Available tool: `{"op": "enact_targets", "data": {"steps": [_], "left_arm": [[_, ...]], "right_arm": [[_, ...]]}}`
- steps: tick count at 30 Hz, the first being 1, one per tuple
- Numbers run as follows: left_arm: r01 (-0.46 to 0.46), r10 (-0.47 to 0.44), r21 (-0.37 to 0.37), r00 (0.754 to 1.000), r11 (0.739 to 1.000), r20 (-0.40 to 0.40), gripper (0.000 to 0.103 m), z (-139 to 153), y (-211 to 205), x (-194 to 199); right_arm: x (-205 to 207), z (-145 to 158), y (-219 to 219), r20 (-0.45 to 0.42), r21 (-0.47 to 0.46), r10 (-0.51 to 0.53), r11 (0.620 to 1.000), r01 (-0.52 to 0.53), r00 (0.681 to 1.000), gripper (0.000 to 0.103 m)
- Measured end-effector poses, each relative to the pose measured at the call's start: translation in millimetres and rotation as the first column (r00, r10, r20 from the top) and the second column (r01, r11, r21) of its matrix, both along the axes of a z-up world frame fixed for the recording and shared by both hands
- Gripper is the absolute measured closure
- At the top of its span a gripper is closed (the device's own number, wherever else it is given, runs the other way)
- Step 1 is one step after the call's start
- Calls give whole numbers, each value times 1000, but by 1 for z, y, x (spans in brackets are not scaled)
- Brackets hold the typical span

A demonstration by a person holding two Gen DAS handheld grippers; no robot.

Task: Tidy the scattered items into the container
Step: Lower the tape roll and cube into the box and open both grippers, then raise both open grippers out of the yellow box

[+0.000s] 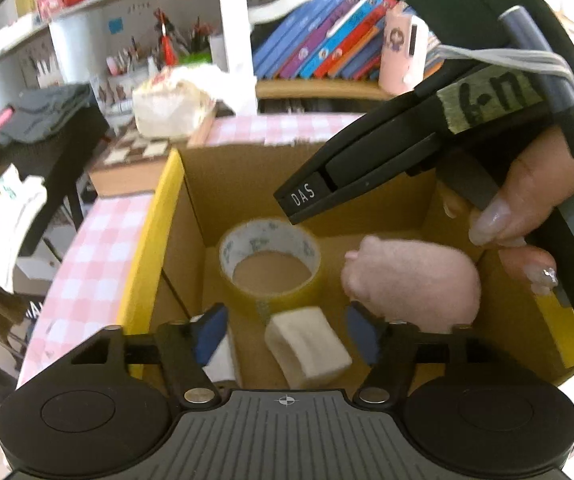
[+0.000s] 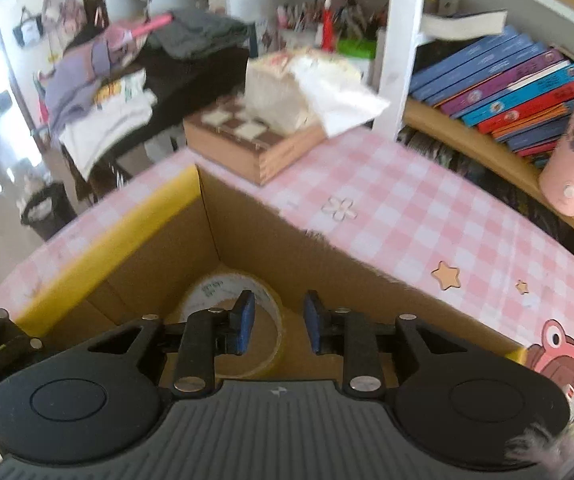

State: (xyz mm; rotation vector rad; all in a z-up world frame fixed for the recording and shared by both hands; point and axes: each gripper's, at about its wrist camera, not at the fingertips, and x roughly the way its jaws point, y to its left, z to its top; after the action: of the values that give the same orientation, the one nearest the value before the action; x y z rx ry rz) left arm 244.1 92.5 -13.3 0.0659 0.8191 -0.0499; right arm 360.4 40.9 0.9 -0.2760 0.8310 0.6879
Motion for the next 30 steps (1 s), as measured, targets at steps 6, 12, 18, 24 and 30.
{"op": "enact_targets", "data": {"steps": [6, 12, 18, 24, 30], "left_arm": [[-5, 7, -31, 998, 1000, 66, 30, 21, -5, -22], [-25, 29, -30, 990, 999, 140, 26, 41, -5, -51], [-49, 49, -4, 978, 999, 204, 21, 59, -1, -86], [-79, 76, 2, 967, 997, 243, 19, 70, 2, -121], [-114, 118, -27, 960, 993, 255, 18, 71, 6, -146]], "right_arm": [[-29, 29, -21, 73, 71, -29, 997, 24, 997, 72], [-62, 50, -45, 148, 121, -82, 991, 64, 986, 72], [-99, 64, -74, 195, 169, -159, 978, 127, 968, 72], [-138, 72, -106, 227, 202, -235, 961, 190, 945, 72], [-173, 72, -135, 232, 215, -295, 945, 247, 927, 72]]}}
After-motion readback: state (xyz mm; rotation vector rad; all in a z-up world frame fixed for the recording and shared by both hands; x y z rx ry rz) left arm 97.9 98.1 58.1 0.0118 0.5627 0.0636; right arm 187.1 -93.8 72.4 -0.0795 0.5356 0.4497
